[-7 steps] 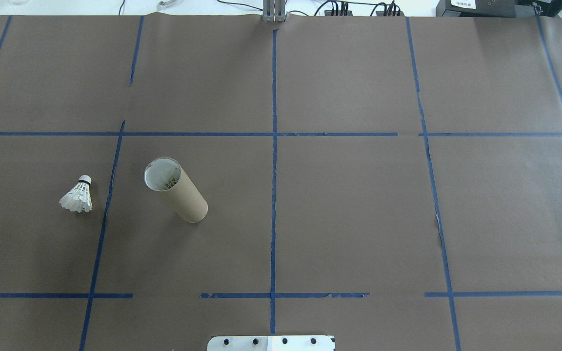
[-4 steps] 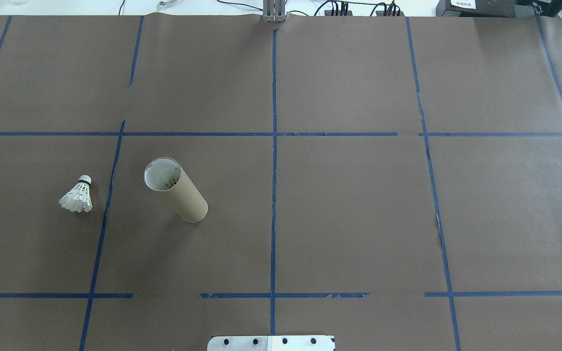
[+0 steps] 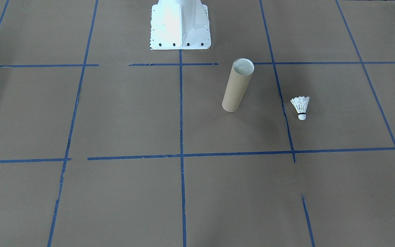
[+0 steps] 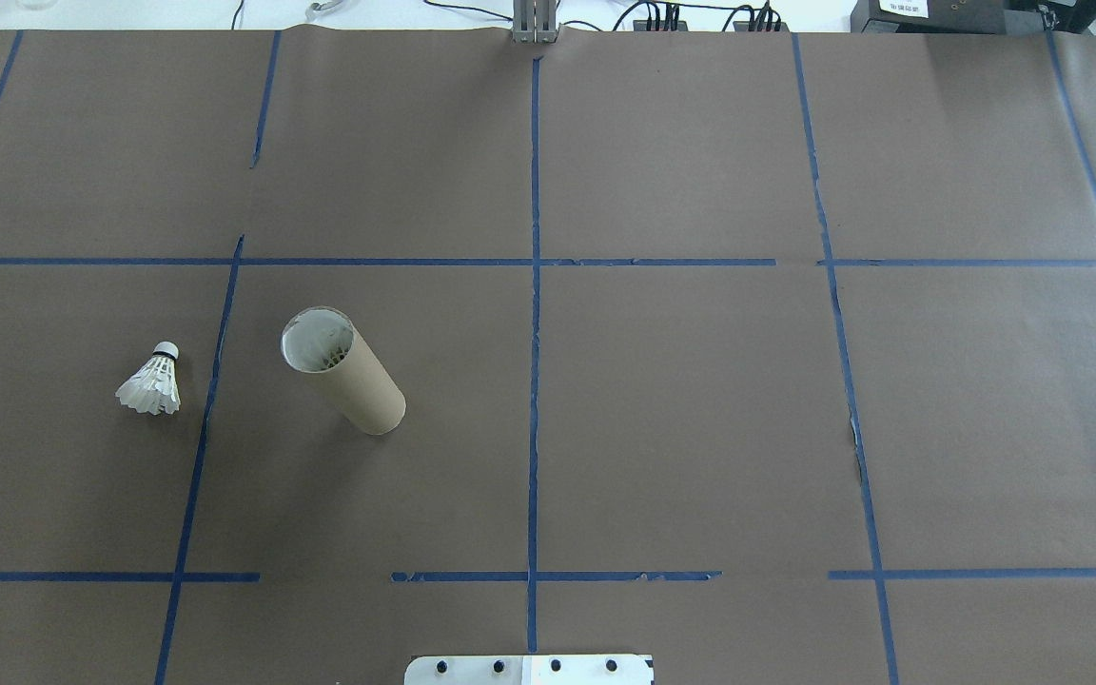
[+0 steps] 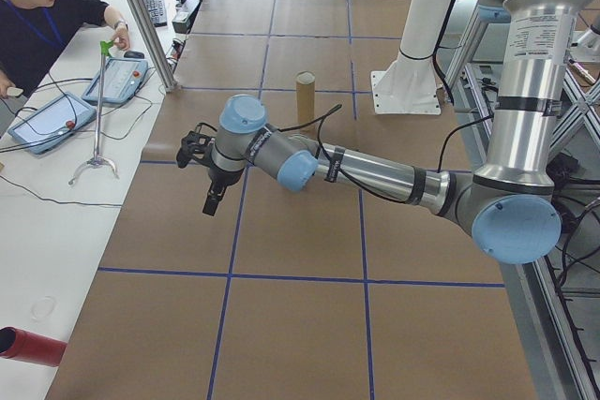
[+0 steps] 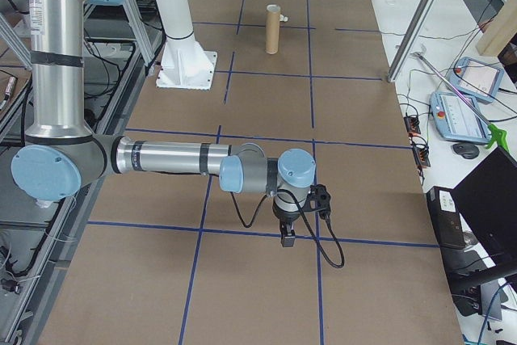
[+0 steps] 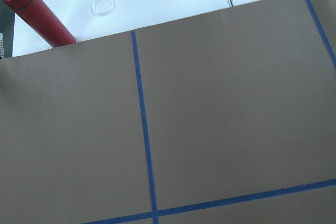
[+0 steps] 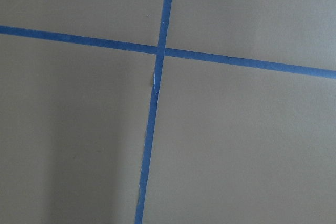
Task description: Collect badminton balls into bucket
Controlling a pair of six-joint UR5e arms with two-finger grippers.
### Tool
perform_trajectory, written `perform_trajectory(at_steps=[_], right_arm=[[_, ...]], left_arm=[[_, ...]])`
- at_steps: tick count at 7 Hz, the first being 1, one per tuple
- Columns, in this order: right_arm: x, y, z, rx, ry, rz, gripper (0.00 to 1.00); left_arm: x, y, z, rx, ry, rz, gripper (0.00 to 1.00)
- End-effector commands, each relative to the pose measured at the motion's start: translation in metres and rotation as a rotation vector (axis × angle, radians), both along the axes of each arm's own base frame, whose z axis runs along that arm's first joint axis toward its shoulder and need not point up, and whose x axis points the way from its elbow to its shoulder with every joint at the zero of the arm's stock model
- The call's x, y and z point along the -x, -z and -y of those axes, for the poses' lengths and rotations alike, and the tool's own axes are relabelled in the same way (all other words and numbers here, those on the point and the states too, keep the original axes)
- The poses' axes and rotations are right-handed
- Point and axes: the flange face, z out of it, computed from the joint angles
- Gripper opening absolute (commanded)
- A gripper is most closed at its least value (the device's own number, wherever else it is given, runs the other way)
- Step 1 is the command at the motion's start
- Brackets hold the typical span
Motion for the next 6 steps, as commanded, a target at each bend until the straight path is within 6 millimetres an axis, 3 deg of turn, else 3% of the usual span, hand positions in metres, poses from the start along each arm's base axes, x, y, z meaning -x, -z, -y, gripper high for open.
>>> perform_trajectory(at_steps=[1, 2, 3, 4, 5, 6], right_arm=[[0.000, 0.000, 0.000, 0.000, 0.000, 0.000, 1.00], [0.000, 0.000, 0.000, 0.000, 0.000, 0.000, 1.00], [0.000, 0.000, 0.000, 0.000, 0.000, 0.000, 1.00], [0.000, 0.000, 0.000, 0.000, 0.000, 0.000, 1.00], [0.000, 0.000, 0.000, 0.000, 0.000, 0.000, 1.00], [0.000, 0.001, 0.000, -0.001, 0.000, 0.000, 1.00]], left_arm=[[-0.061, -0.032, -0.075, 0.119, 0.147, -0.273, 1.00], [-0.095, -0.024, -0.091, 0.191, 0.220, -0.355, 1.00], [-0.149, -0.013, -0.103, 0.282, 0.291, -0.401, 1.00], [-0.178, 0.008, -0.119, 0.406, 0.356, -0.496, 1.00], [-0.196, 0.019, -0.144, 0.524, 0.418, -0.557, 1.00], [-0.219, 0.020, -0.155, 0.598, 0.474, -0.591, 1.00]])
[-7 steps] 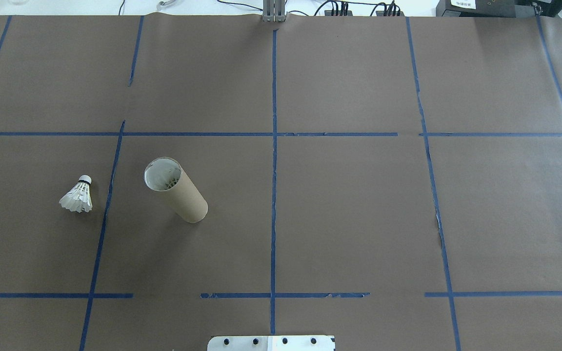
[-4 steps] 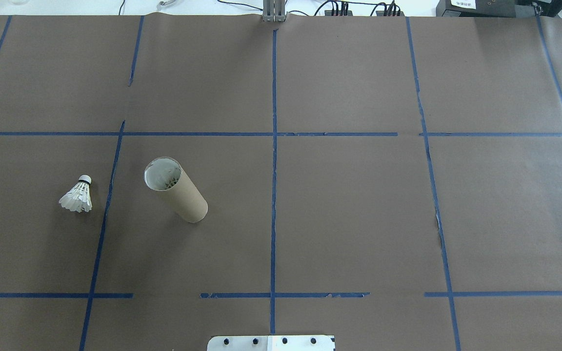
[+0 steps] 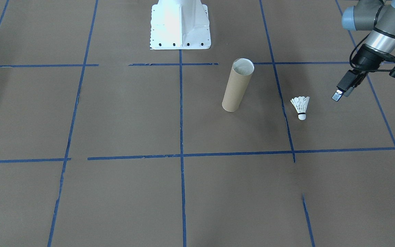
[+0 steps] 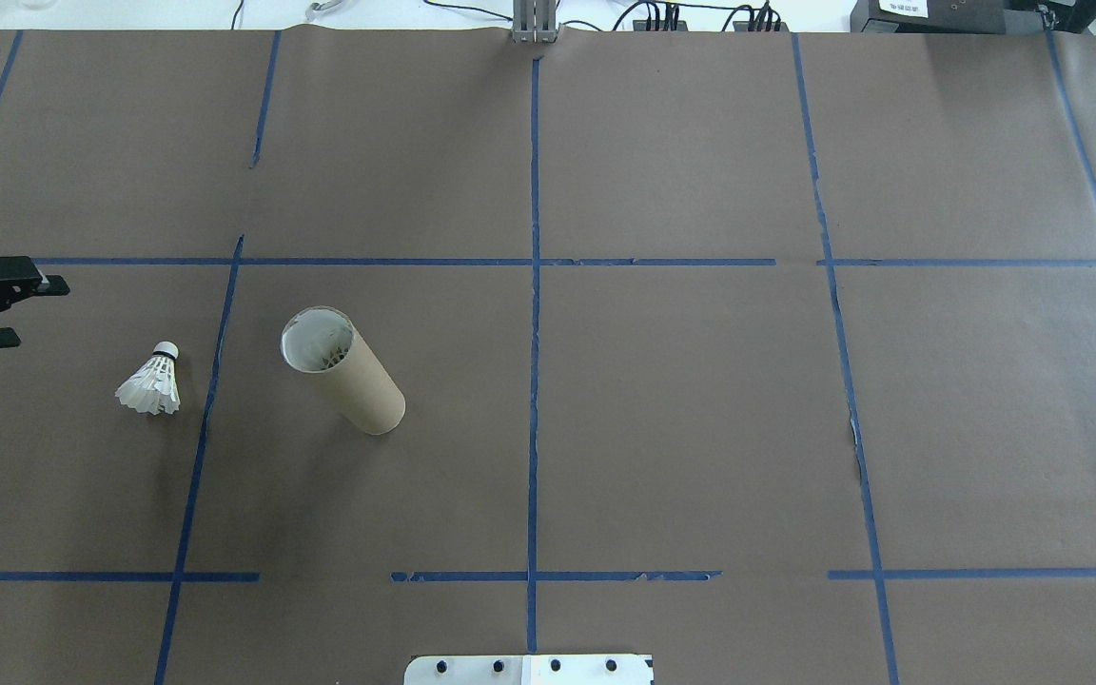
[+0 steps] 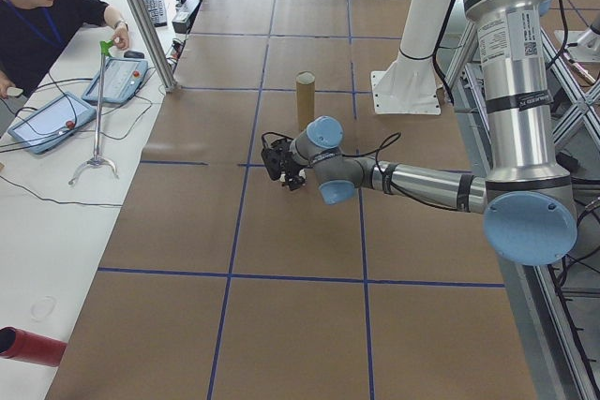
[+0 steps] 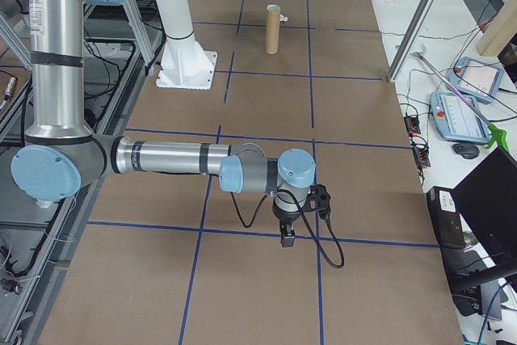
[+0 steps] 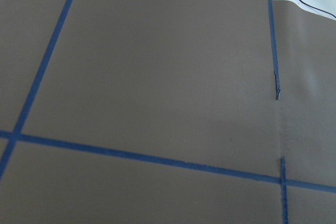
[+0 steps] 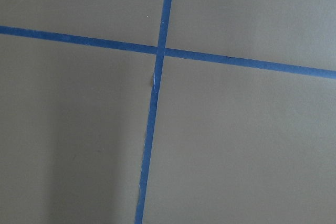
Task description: Collect badminton balls into bucket
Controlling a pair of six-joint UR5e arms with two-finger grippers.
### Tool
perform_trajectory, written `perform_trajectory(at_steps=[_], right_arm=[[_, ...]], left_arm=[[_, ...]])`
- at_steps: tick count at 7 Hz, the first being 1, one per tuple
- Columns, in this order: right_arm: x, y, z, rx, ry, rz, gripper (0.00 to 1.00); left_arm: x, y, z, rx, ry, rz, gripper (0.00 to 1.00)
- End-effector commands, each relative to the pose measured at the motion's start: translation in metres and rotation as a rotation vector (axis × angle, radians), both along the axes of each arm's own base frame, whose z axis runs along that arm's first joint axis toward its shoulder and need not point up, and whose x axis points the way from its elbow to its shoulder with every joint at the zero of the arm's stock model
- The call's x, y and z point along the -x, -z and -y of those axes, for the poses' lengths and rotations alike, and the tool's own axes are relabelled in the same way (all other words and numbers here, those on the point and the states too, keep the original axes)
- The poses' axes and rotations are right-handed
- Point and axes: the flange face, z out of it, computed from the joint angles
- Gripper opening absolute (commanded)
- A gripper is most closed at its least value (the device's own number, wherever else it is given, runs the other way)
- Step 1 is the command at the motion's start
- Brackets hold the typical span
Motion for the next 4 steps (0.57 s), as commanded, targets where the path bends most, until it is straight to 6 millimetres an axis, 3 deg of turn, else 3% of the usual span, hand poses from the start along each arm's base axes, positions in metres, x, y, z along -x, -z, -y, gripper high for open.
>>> perform_trajectory(at_steps=[1, 4], right_arm=[[0.000, 0.000, 0.000, 0.000, 0.000, 0.000, 1.00], [0.000, 0.000, 0.000, 0.000, 0.000, 0.000, 1.00]], left_arm=[[-0.037, 0.007, -0.025, 0.205, 0.101, -0.109, 1.00], [-0.099, -0.004, -0.062, 0.361, 0.159, -0.151, 1.00]])
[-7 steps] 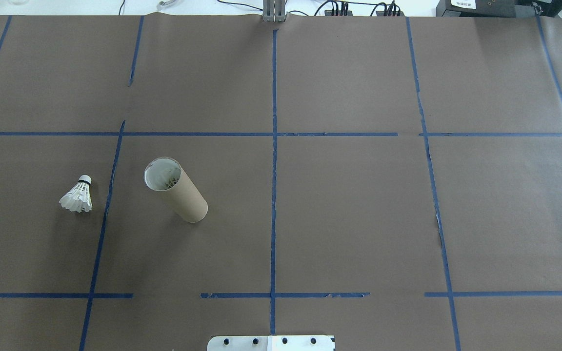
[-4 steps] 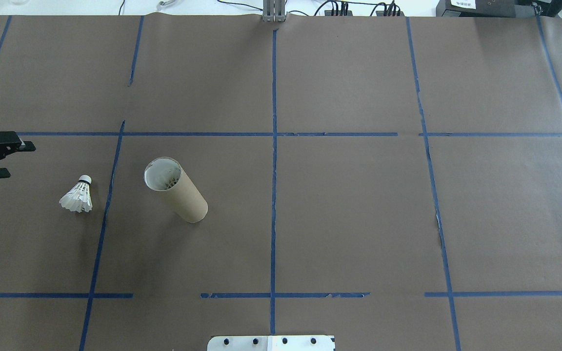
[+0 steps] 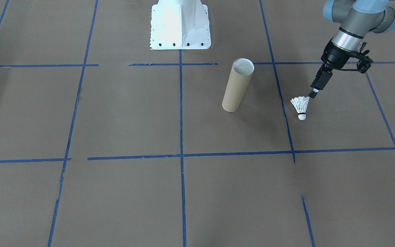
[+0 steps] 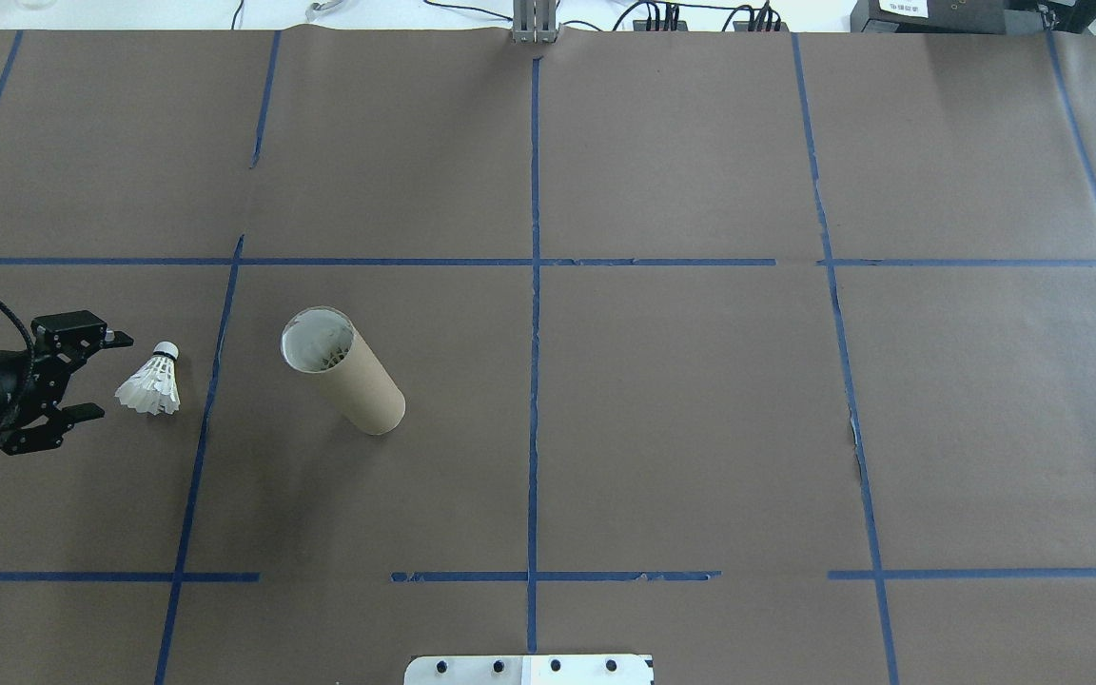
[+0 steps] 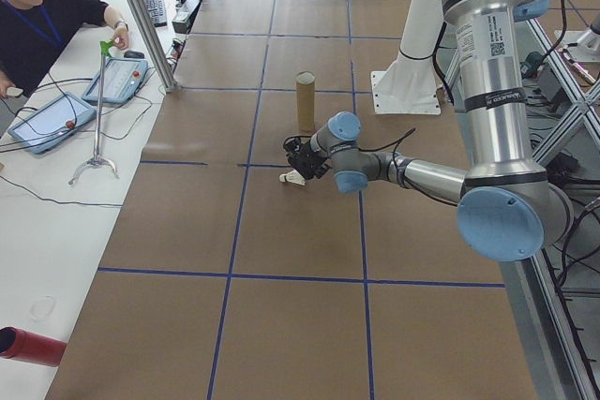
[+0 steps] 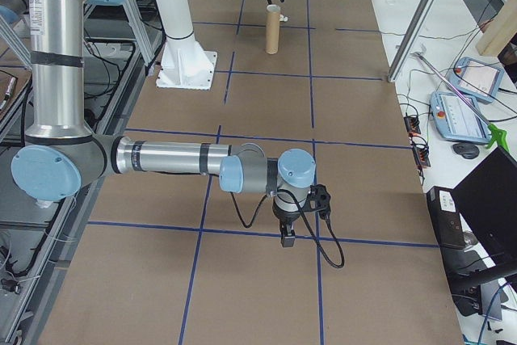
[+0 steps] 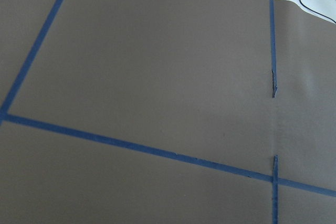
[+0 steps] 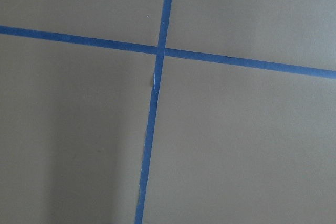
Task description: Collect badminton balls into bucket
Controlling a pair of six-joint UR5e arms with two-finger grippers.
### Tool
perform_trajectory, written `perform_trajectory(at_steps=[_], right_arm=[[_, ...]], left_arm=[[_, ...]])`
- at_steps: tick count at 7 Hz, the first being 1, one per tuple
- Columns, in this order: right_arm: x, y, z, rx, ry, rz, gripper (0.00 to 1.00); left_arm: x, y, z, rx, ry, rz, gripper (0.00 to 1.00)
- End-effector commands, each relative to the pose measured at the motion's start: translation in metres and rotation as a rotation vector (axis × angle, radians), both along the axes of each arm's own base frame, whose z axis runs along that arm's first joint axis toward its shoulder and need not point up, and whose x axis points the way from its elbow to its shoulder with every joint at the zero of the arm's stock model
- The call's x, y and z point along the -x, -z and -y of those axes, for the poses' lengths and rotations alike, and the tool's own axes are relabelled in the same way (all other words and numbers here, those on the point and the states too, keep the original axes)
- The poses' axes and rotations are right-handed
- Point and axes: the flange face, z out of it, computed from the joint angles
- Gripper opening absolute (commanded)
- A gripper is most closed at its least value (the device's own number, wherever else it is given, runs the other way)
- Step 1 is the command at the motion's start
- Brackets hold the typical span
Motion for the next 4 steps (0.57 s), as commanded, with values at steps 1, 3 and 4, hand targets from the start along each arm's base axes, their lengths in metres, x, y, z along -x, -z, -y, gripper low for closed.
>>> perform_trajectory(at_steps=[1, 3, 4], right_arm=[[0.000, 0.000, 0.000, 0.000, 0.000, 0.000, 1.00], [0.000, 0.000, 0.000, -0.001, 0.001, 0.000, 1.00], [0.000, 0.000, 0.000, -0.001, 0.001, 0.000, 1.00]], left_arm=[[-0.026, -0.007, -0.015, 0.068, 0.030, -0.016, 1.00], [-0.030, -0.017, -0.012, 0.087, 0.046, -0.005, 0.98], [-0.033, -0.021, -0.004, 0.094, 0.105, 0.000, 0.86]])
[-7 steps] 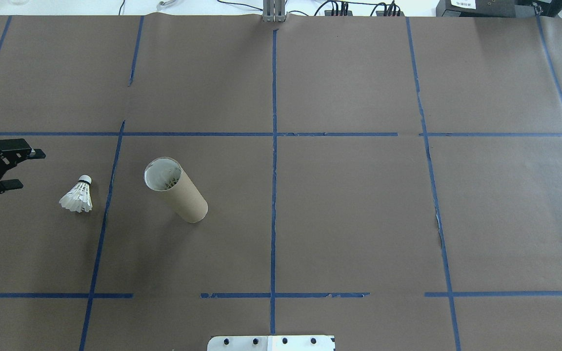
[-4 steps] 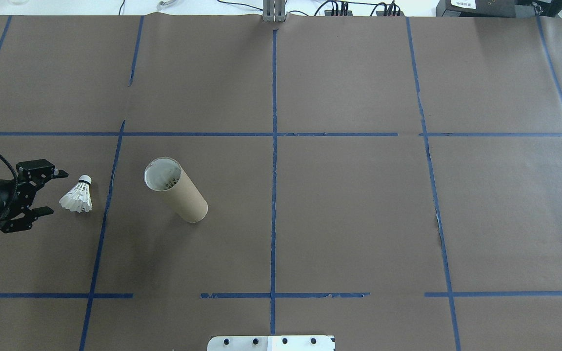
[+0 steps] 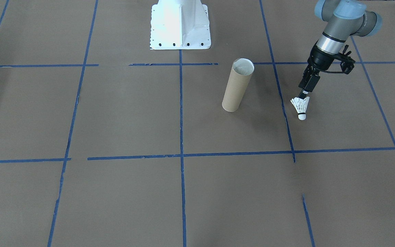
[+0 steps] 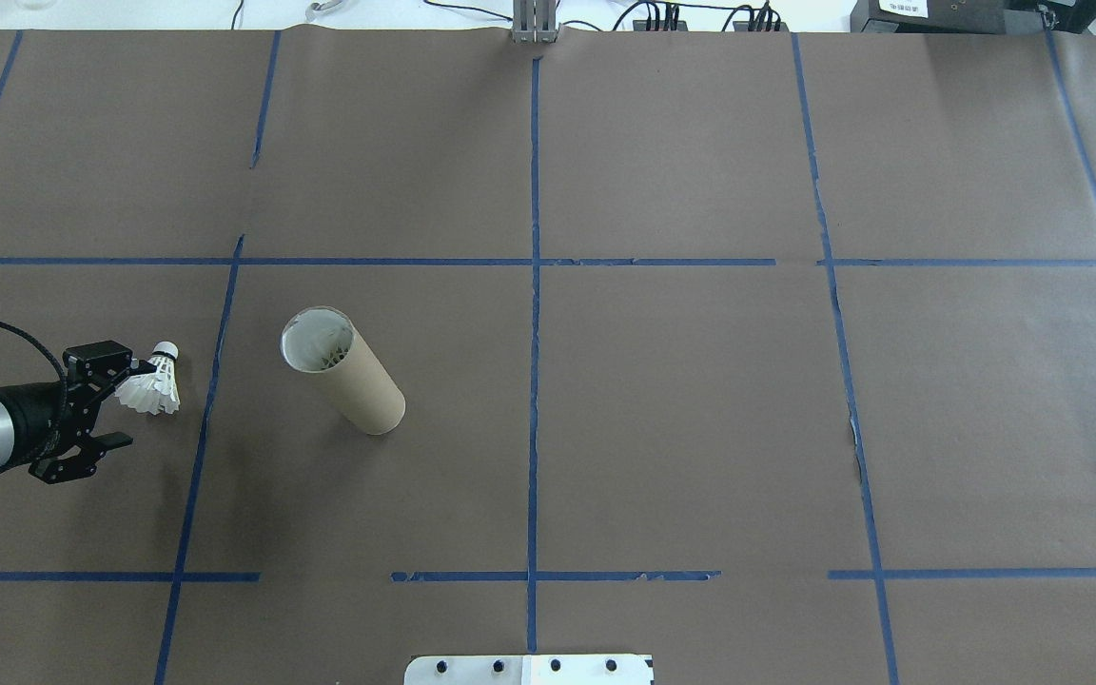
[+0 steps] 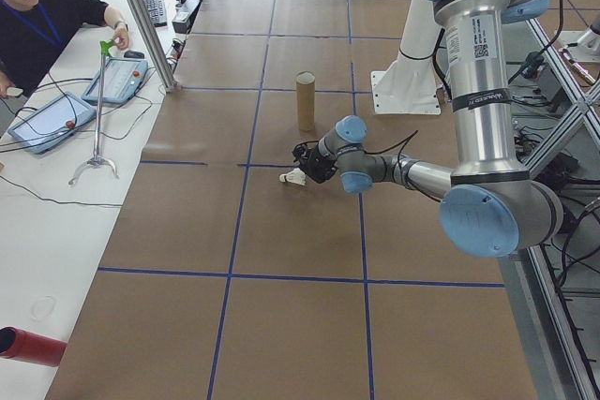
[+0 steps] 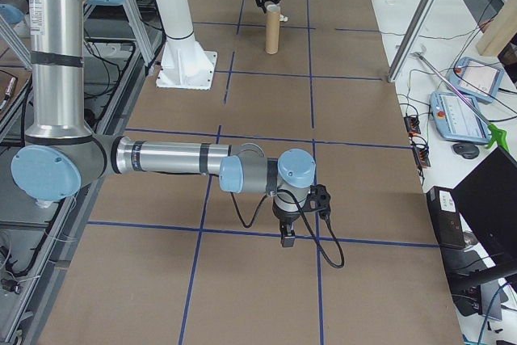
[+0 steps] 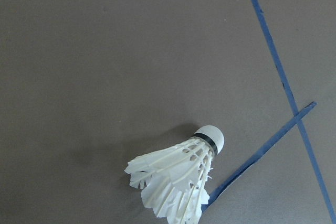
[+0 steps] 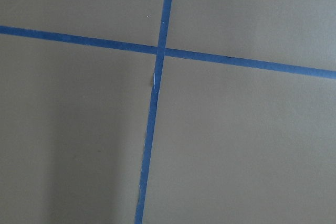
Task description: Collect badminton balls into bucket
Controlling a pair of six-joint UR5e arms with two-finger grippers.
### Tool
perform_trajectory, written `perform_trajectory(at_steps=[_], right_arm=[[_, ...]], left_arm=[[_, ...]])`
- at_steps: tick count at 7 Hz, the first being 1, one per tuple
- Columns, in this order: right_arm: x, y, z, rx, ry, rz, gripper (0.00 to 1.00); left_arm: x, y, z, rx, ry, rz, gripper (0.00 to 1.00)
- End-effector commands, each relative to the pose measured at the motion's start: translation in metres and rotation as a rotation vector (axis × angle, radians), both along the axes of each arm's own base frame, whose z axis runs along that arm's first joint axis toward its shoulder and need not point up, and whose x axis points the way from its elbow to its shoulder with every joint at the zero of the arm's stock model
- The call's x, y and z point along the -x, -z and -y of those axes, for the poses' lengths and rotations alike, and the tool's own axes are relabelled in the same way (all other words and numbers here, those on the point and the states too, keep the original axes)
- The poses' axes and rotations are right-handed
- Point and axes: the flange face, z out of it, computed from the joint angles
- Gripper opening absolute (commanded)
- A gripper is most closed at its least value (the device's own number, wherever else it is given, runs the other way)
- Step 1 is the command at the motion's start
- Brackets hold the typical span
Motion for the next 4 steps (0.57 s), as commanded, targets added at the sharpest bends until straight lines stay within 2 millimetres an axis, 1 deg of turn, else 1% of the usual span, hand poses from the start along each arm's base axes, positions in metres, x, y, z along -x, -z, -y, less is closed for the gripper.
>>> perform_trajectory(at_steps=[1, 2, 3, 4], right_arm=[[0.000, 0.000, 0.000, 0.001, -0.001, 0.000, 1.00], [0.000, 0.000, 0.000, 0.001, -0.001, 0.000, 1.00], [0.000, 0.000, 0.000, 0.001, -0.001, 0.000, 1.00], [0.000, 0.000, 0.000, 0.001, -0.001, 0.000, 1.00]], left_arm=[[-0.005, -0.006, 0.008, 0.011, 0.055, 0.008, 0.82], [-0.008, -0.003, 0.010, 0.008, 0.055, 0.004, 0.81], [-0.009, 0.001, 0.011, 0.011, 0.061, -0.008, 0.77], [-0.010, 0.005, 0.011, 0.029, 0.075, -0.028, 0.57]])
